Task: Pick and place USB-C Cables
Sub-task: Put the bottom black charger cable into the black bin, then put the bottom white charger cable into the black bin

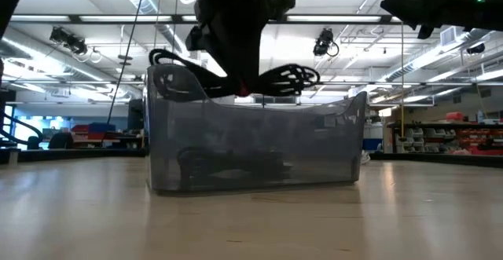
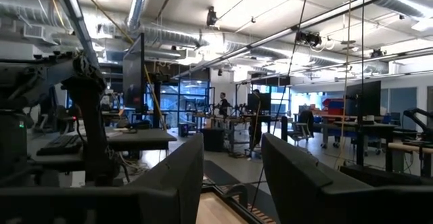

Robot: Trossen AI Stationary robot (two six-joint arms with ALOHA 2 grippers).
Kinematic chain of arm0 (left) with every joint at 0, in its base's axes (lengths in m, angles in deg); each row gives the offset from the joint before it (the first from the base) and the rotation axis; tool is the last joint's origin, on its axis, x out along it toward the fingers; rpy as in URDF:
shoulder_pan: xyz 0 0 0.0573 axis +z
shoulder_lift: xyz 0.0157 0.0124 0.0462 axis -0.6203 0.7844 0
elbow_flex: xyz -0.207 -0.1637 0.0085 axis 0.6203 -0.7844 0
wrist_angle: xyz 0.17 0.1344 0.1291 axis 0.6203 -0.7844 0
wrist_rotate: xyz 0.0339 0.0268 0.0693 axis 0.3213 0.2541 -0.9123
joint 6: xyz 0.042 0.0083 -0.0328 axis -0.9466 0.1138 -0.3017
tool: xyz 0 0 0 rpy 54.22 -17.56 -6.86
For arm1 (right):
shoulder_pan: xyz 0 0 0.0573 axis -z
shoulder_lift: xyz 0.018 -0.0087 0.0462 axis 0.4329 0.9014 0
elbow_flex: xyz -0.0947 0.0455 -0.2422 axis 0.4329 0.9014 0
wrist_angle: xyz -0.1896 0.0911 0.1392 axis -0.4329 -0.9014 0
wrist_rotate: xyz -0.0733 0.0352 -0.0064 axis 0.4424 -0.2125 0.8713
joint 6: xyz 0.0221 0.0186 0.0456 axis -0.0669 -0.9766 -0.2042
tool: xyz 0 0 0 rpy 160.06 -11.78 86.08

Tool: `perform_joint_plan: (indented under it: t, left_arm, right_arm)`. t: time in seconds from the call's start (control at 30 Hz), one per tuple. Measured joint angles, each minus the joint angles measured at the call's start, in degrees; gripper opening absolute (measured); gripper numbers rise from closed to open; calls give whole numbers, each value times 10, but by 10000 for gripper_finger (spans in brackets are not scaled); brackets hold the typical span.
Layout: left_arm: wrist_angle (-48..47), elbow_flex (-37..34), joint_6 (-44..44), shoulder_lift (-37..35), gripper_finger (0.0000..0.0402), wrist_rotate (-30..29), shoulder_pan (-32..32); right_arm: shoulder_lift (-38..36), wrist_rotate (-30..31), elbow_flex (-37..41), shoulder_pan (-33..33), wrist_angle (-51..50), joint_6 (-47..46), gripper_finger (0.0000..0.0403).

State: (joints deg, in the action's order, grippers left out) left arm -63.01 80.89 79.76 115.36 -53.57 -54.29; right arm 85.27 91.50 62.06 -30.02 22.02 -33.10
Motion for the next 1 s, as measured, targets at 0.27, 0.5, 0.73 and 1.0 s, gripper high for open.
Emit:
perform_joint_plan:
  t: [0.27,0.5,0.73,1.0]
  left_arm:
    - [14,0,-11,22,90,11,3]
    - [17,0,-15,22,127,-1,7]
    - [17,0,-11,21,166,3,7]
    - [26,0,-12,3,171,51,13]
  right_arm:
    - [0,0,0,0,-1,-1,155]
    - [0,0,0,0,-7,-1,155]
    - [0,0,0,0,-11,-1,155]
    - [0,-5,0,0,-28,-7,155]
